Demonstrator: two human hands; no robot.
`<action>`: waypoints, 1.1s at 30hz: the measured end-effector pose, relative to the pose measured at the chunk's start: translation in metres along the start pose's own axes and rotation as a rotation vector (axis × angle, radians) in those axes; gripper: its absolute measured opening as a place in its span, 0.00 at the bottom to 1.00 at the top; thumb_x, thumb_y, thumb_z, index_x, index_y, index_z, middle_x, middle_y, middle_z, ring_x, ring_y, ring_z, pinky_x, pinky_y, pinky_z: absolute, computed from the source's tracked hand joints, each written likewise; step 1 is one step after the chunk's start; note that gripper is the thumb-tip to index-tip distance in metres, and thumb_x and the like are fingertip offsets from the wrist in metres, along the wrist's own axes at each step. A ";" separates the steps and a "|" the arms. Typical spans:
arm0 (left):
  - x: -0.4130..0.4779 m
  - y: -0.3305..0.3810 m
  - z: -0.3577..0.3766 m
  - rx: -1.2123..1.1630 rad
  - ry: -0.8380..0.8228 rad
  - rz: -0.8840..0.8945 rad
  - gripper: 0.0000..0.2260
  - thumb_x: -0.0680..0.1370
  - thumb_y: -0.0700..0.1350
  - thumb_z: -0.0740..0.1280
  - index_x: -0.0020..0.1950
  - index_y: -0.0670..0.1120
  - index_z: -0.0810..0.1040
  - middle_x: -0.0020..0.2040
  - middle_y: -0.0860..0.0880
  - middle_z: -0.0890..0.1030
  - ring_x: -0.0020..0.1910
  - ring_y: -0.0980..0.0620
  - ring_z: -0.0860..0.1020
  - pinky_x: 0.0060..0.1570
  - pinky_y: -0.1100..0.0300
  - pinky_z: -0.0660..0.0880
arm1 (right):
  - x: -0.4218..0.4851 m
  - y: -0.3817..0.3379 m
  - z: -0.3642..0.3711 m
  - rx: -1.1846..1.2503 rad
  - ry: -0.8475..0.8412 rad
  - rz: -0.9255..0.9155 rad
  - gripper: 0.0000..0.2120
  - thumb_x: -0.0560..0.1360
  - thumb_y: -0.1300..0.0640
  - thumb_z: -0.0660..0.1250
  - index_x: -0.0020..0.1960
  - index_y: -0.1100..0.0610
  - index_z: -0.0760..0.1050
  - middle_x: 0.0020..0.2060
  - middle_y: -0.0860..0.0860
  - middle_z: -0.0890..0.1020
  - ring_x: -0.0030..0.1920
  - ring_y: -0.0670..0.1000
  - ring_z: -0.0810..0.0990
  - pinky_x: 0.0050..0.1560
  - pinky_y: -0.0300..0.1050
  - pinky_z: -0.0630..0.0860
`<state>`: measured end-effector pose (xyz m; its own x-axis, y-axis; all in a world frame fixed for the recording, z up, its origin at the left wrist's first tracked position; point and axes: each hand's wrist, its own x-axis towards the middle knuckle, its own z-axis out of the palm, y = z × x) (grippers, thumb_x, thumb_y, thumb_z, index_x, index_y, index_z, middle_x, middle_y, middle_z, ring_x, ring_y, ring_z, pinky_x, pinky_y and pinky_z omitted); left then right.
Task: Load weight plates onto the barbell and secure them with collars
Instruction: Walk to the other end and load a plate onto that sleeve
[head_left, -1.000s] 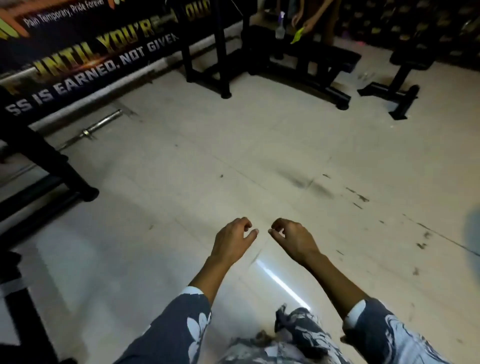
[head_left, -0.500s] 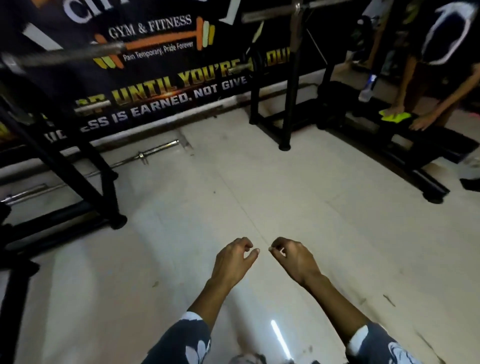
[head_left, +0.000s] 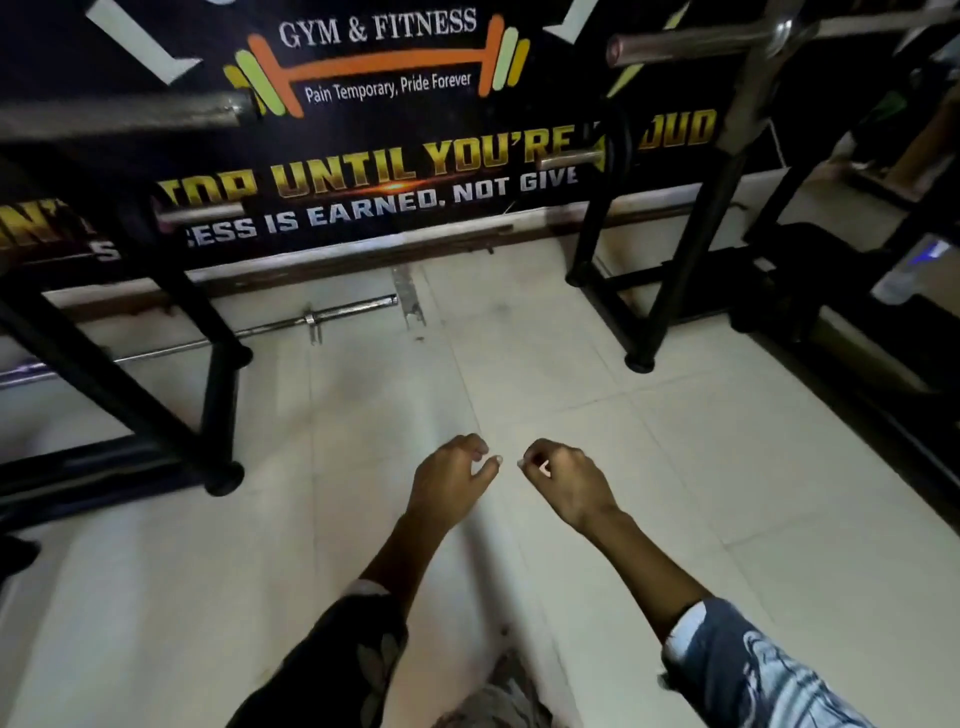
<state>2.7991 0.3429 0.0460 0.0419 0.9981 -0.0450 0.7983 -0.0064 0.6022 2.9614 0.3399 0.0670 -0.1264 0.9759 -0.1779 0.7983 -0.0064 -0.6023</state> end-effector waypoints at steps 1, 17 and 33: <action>0.031 0.000 -0.007 -0.005 0.016 -0.003 0.11 0.76 0.52 0.65 0.51 0.45 0.77 0.51 0.50 0.81 0.50 0.51 0.79 0.44 0.63 0.68 | 0.031 -0.006 -0.009 0.009 -0.001 -0.005 0.10 0.76 0.49 0.60 0.51 0.53 0.75 0.50 0.50 0.82 0.51 0.54 0.79 0.47 0.45 0.73; 0.459 -0.088 -0.080 0.077 0.149 -0.203 0.12 0.76 0.53 0.66 0.51 0.46 0.77 0.48 0.50 0.81 0.48 0.51 0.79 0.44 0.61 0.70 | 0.523 -0.067 -0.040 -0.051 -0.224 -0.214 0.08 0.76 0.52 0.60 0.49 0.55 0.75 0.50 0.51 0.82 0.48 0.53 0.78 0.45 0.43 0.72; 0.746 -0.301 -0.210 0.030 0.400 -0.687 0.12 0.77 0.54 0.64 0.52 0.47 0.76 0.50 0.49 0.81 0.50 0.49 0.79 0.49 0.56 0.73 | 0.917 -0.283 0.076 -0.276 -0.537 -0.686 0.11 0.77 0.50 0.61 0.52 0.57 0.74 0.51 0.53 0.81 0.52 0.54 0.78 0.49 0.45 0.72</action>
<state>2.4639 1.1025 -0.0017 -0.6803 0.7253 -0.1054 0.5832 0.6228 0.5216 2.5751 1.2206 0.0153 -0.8269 0.5133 -0.2298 0.5509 0.6571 -0.5146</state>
